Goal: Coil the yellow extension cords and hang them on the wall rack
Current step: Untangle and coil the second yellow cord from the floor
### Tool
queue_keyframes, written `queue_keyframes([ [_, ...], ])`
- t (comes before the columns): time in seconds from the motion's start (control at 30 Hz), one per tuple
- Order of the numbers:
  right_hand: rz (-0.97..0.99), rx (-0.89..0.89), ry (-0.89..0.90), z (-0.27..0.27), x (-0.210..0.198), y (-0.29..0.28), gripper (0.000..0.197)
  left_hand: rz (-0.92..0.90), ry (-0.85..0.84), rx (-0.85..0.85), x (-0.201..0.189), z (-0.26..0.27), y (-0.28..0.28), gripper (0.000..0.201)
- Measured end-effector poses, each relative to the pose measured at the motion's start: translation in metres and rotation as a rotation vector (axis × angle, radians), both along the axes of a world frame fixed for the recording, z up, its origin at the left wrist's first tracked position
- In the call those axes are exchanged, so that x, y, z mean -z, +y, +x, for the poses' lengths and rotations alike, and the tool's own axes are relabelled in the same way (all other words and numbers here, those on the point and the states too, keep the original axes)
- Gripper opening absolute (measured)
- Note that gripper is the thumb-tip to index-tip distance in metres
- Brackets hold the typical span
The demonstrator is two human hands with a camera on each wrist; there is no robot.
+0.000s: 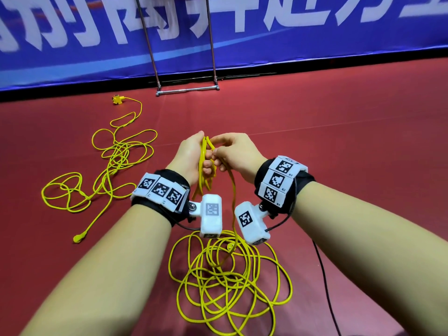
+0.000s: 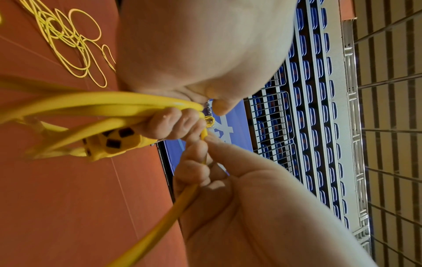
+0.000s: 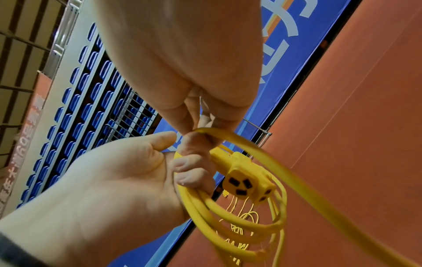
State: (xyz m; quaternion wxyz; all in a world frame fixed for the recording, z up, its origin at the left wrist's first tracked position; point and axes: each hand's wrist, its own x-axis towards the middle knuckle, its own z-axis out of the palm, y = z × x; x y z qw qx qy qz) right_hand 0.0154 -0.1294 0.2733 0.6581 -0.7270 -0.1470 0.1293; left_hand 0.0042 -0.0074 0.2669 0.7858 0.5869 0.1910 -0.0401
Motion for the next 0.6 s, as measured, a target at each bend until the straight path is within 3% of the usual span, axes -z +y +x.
queue_keyframes([
  [0.1,0.022,0.024,-0.007,-0.004,-0.003,-0.001,0.021,0.041,-0.008,-0.002,0.003,0.003,-0.001,0.057],
  [0.3,0.041,0.010,-0.033,-0.005,0.000,0.003,0.016,0.108,-0.027,-0.027,0.004,0.003,-0.002,0.038],
  [0.6,-0.073,-0.311,0.067,-0.008,0.006,-0.004,0.062,0.043,-0.022,-0.272,0.002,0.002,0.005,0.020],
])
